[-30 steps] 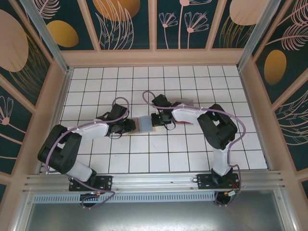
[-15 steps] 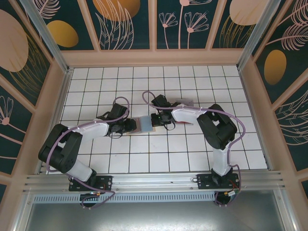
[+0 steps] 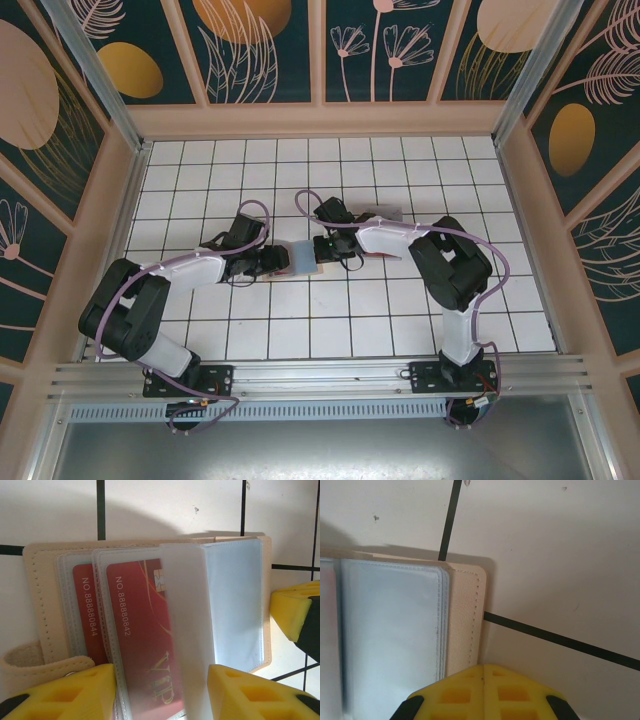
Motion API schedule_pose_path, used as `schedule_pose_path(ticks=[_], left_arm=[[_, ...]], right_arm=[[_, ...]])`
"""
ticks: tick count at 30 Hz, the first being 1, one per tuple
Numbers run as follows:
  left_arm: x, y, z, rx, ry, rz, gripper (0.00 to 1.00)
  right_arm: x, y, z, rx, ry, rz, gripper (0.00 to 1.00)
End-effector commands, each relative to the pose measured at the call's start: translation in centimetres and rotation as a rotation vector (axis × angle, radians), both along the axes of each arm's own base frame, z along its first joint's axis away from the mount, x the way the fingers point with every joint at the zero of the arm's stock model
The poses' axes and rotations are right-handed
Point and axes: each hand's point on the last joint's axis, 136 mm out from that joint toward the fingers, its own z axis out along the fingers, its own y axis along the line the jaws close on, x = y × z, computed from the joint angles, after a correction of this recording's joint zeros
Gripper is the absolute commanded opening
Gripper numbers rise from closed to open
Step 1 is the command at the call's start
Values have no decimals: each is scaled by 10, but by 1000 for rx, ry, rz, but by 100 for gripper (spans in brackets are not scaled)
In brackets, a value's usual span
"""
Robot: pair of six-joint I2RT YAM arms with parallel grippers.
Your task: Take the credit cards out of the card holder
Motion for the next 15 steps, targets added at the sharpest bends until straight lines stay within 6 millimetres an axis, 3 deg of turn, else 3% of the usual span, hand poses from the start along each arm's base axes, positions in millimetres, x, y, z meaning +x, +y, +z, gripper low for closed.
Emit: schedule_pose_path(ticks=[1, 10, 15], left_arm=[[1, -6, 11, -42, -34, -26, 56], [-1, -14, 20, -98, -56, -59, 98], [-3, -18, 25, -130, -64, -75, 97]], right_arm=[[-11, 2, -16, -28, 47, 9, 0], [-12, 3, -16, -20, 50, 4, 0], [-12, 4, -16, -15, 51, 2, 0]])
